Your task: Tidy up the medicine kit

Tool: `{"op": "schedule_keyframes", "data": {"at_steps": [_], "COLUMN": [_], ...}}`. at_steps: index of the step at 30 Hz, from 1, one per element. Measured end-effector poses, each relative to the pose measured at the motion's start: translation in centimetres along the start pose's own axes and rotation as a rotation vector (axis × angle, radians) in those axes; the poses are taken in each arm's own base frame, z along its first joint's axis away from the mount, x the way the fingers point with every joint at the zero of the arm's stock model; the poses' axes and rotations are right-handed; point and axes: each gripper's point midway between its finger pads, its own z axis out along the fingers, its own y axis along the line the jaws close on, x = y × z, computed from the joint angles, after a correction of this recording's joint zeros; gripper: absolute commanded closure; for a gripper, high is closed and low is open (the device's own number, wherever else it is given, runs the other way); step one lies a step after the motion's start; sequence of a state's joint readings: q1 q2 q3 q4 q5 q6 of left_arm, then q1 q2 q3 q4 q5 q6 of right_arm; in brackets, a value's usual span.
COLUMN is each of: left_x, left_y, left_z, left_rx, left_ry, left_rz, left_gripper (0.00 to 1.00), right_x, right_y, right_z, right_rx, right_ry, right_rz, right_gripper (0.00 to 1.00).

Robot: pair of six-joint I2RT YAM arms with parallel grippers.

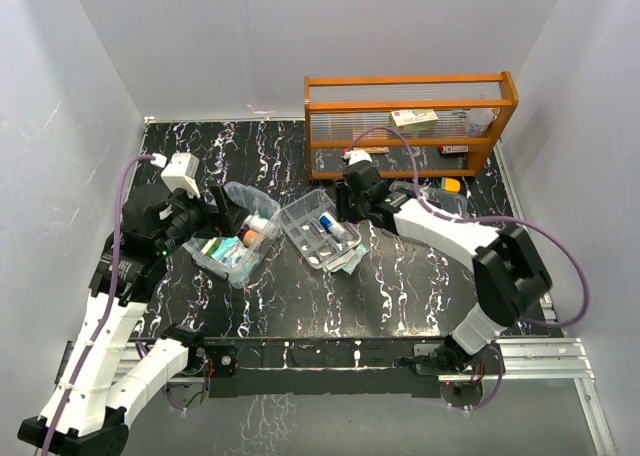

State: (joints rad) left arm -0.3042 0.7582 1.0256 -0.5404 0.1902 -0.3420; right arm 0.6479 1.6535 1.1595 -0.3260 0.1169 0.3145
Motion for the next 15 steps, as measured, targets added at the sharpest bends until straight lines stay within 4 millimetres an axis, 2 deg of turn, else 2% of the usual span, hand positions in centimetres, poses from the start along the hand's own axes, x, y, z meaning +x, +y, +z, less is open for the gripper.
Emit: {"op": "schedule_keyframes", "data": {"at_steps": [2, 3, 4, 9, 12, 15], "left_x": [-0.6, -1.1, -1.5, -3.8, -4.7, -4.8], "left_y": [0.5, 0.9, 1.2, 2.5, 2.3, 2.2], "left_z": [-0.3, -0.6, -0.9, -2.5, -3.0, -3.1], "left_rx": [-0.034, -0.066, -0.088, -0.198, -0.21, -0.205], "left_ry": [-0.012, -0.025, -0.036, -0.096, -0.112, -0.119], "left_rz": [0.015, 0.027, 0.037, 0.064, 0.055, 0.033], "left_gripper": [0.13, 0.05, 0.02, 0.01, 0.01, 0.01], "right_x": [0.6, 1.3, 2.2, 7.7, 9.8, 11.7], "right_y": [-0.7, -1.0, -1.3, -2.8, -2.7, -2.2], "right_z": [-1.7, -2.4, -3.0, -5.7, -6.8, -6.8], "right_rx": [0.031, 0.043, 0.054, 0.104, 0.083, 0.041], "right_ry": [-0.018, -0.018, -0.013, 0.049, 0.06, 0.082], "right_rz": [0.106, 0.152, 0.201, 0.426, 0.544, 0.63], "right_gripper": [0.62, 0.62, 0.62, 0.6, 0.6, 0.64]}}
